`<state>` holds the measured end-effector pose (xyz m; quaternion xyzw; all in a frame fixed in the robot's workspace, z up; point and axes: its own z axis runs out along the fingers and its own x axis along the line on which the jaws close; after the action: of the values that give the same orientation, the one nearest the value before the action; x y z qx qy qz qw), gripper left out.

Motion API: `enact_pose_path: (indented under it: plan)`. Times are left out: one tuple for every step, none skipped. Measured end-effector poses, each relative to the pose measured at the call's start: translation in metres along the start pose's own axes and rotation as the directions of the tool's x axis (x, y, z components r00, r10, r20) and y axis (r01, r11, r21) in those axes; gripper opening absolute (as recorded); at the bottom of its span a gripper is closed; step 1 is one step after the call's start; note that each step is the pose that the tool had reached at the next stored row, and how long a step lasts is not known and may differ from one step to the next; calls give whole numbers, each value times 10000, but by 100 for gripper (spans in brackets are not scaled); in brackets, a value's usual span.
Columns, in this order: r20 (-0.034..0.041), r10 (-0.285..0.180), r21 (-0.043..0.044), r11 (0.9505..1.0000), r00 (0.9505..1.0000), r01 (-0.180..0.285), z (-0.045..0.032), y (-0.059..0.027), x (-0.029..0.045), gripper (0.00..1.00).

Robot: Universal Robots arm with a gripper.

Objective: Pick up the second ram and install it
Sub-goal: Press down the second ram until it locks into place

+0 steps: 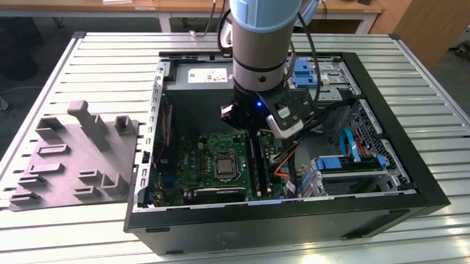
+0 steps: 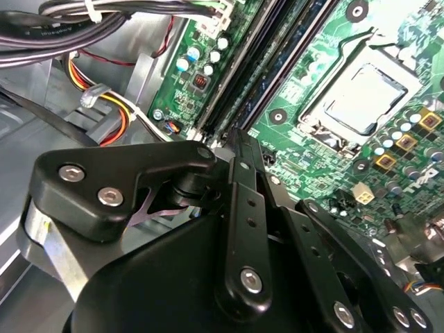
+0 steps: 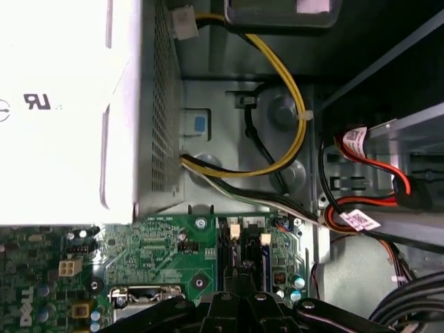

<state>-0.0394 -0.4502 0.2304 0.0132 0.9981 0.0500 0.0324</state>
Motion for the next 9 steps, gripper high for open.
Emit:
enact_pose_path:
  plan:
    - [-1, 1, 3, 10000, 10000, -1, 6, 9, 1, 11]
    - [0, 1, 2, 10000, 10000, -1, 13, 18, 1, 11]
    - [0, 1, 1, 10000, 10000, -1, 18, 24, 1, 11]
    - [0, 0, 0, 10000, 10000, 0, 19, 25, 1, 11]
    - [-1, 0, -1, 10000, 10000, 0, 18, 25, 2, 11]
    - [-1, 0, -1, 10000, 10000, 0, 18, 25, 2, 11]
    - [-1, 1, -2, 10000, 10000, -1, 19, 25, 2, 11]
    - [0, 1, -3, 10000, 10000, -1, 24, 25, 2, 11]
    - [0, 1, -3, 10000, 10000, -1, 34, 24, 3, 11]
